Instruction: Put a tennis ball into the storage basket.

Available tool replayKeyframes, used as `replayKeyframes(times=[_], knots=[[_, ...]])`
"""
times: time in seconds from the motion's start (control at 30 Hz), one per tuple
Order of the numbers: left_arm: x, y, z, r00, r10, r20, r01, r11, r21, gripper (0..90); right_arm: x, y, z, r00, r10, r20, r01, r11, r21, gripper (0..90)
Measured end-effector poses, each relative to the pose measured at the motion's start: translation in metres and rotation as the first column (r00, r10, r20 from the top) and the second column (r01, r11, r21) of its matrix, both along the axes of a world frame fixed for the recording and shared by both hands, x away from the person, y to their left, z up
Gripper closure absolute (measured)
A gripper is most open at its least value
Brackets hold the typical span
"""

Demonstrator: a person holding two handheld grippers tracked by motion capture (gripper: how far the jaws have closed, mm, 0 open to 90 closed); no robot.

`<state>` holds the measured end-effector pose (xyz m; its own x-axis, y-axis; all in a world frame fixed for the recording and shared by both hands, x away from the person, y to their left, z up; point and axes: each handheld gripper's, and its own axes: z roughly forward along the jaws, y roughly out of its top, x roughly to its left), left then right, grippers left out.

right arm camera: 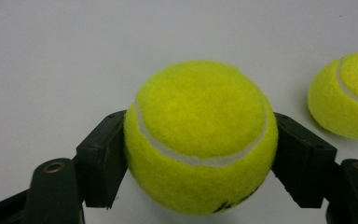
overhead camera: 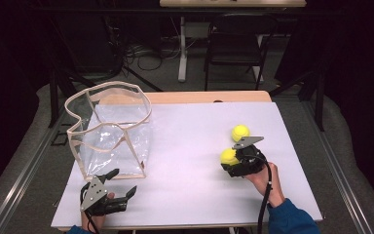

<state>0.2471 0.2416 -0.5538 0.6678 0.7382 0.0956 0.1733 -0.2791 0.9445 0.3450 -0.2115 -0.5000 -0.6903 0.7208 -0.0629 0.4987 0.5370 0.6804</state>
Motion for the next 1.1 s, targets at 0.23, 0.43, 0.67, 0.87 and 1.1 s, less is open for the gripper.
replayKeyframes(times=[0.23,0.43,0.67,0.87,1.1], knots=[[0.0,0.001,0.0,1.0,0.005,0.003,-0.005,1.0,-0.002,15.8,0.001,0.008,0.002,0.9999,0.017,-0.002,-0.017,0.9999,-0.001,26.0],[0.0,0.002,0.0,1.0,0.006,-0.001,-0.006,1.0,-0.006,15.8,0.003,0.013,0.002,0.9995,0.032,-0.004,-0.032,0.9994,-0.01,26.0],[0.0,0.001,0.0,1.0,0.001,-0.006,-0.001,1.0,-0.002,15.8,0.004,0.021,0.003,0.9989,0.046,-0.003,-0.046,0.9989,-0.012,26.0],[0.0,0.001,0.0,1.0,0.001,-0.006,-0.001,1.0,-0.006,15.8,0.005,0.026,0.004,0.9984,0.056,-0.002,-0.056,0.9984,-0.011,26.0],[0.0,0.001,0.0,1.0,0.001,-0.004,-0.001,1.0,-0.003,15.8,0.006,0.033,0.006,0.9976,0.07,-0.003,-0.07,0.9975,-0.011,26.0]])
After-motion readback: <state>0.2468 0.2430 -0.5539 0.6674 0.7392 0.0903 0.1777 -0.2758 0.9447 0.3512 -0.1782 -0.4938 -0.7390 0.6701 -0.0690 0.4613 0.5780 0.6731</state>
